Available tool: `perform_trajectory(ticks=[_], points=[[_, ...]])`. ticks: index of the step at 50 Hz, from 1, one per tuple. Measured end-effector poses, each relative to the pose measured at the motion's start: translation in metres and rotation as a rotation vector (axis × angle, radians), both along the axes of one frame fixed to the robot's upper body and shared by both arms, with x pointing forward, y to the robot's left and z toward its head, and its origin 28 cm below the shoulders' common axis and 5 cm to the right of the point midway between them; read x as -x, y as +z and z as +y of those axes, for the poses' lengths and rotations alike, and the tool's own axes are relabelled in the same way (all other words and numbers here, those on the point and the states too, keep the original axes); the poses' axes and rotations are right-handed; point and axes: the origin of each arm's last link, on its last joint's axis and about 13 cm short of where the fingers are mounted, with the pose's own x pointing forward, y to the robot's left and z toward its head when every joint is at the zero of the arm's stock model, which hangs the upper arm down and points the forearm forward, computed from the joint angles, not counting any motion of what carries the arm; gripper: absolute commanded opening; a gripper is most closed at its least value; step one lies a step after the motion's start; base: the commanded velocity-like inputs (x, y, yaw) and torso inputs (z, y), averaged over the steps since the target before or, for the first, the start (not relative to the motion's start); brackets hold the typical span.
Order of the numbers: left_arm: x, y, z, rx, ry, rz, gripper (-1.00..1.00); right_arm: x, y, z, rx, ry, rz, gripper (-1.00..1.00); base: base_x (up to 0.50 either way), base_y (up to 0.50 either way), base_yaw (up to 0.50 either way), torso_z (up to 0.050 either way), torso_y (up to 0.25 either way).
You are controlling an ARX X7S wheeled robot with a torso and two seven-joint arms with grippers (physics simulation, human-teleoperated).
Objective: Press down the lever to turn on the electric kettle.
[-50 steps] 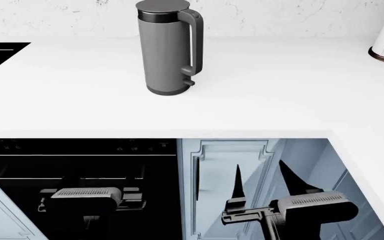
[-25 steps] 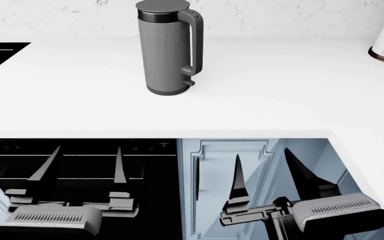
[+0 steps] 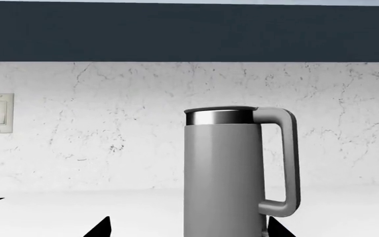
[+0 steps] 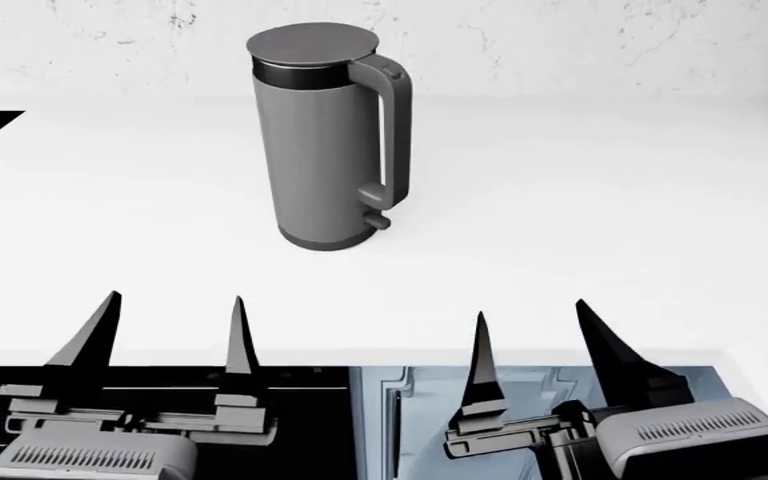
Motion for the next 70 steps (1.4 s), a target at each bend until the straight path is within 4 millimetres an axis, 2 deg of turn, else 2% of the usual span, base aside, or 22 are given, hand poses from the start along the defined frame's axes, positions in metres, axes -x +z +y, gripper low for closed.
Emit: perform_trajectory(ticks=[16, 48, 55, 70], points=[[0.001, 0.001, 0.000, 0.003, -0.004, -0.010, 1.00, 0.000, 0.000, 0.001, -0.004, 0.002, -0.002, 1.00, 0.47, 0.00, 0.00, 0.000, 0.000], [0.003, 0.000, 0.000, 0.004, -0.010, -0.016, 1.00, -0.004, 0.003, -0.001, -0.032, 0.024, 0.046, 1.00, 0.00, 0.00, 0.00, 0.000, 0.000], [0.003, 0.000, 0.001, 0.006, -0.010, -0.017, 1.00, -0.017, 0.005, -0.001, -0.049, 0.035, 0.104, 1.00, 0.00, 0.00, 0.00, 0.000, 0.000], [0.003, 0.000, 0.003, 0.010, -0.012, -0.020, 1.00, -0.060, 0.017, 0.001, -0.087, 0.029, 0.234, 1.00, 0.00, 0.00, 0.00, 0.000, 0.000]])
